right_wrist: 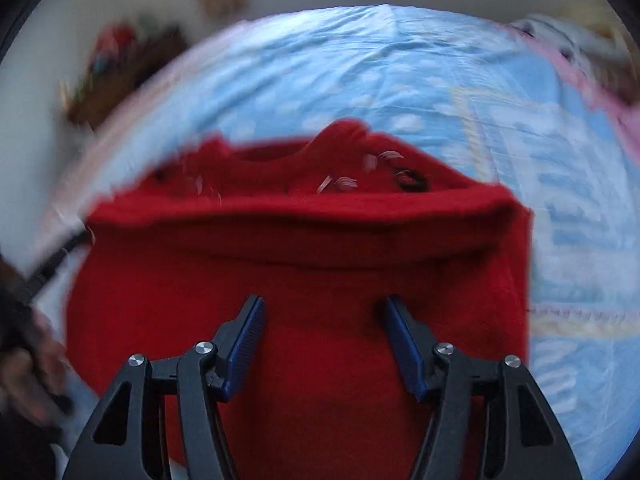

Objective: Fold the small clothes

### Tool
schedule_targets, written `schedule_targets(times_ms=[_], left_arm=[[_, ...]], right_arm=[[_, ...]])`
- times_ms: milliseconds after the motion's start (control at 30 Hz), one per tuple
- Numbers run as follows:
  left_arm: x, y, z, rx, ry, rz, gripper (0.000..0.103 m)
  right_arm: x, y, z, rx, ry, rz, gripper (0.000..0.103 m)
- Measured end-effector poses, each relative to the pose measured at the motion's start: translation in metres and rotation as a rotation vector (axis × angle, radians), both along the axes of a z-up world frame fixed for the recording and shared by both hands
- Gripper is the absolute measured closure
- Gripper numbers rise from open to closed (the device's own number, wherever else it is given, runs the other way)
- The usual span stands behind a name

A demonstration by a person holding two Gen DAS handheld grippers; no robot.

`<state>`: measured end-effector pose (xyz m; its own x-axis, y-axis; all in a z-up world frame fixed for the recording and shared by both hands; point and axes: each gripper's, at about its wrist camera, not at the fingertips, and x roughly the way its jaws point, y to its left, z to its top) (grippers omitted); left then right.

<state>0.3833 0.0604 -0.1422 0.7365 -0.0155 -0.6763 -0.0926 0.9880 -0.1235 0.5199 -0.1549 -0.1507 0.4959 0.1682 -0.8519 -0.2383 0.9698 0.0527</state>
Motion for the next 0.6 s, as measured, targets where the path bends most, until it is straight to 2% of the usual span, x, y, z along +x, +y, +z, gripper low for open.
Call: schedule_targets(times_ms=[67, 133, 200, 267, 300, 367, 467, 600], left_arm=[[0.001, -0.004, -0.007, 0.030, 0.007, 0.009, 0.049], [0.000, -0.003, -0.013, 0.035, 0.017, 0.027, 0.049], [-0.002, 0.002, -0.012, 0.008, 0.013, 0.038, 0.049], [-0.008, 0.010, -0.011, -0.027, -0.012, 0.060, 0.044], [-0.009, 0.013, -0.013, -0.045, -0.011, 0.067, 0.041], [-0.008, 0.019, -0.017, -0.089, 0.003, 0.072, 0.041], [-0.004, 0.024, -0.023, -0.137, 0.033, 0.071, 0.041], [-0.007, 0.028, -0.026, -0.186, 0.036, 0.070, 0.038]], right_arm=[[0.014, 0.022, -0.002, -0.110, -0.020, 0.032, 0.037], [0.034, 0.031, 0.000, -0.134, -0.026, 0.033, 0.037], [0.049, 0.031, 0.009, -0.175, -0.110, -0.020, 0.037], [0.052, 0.022, 0.025, -0.148, -0.210, -0.103, 0.037], [0.048, 0.015, 0.030, -0.084, -0.232, -0.116, 0.037], [0.039, 0.007, 0.032, -0.012, -0.224, -0.105, 0.037], [0.015, -0.002, 0.030, -0.024, -0.234, -0.093, 0.037], [-0.022, -0.022, 0.026, 0.009, -0.212, -0.070, 0.037]])
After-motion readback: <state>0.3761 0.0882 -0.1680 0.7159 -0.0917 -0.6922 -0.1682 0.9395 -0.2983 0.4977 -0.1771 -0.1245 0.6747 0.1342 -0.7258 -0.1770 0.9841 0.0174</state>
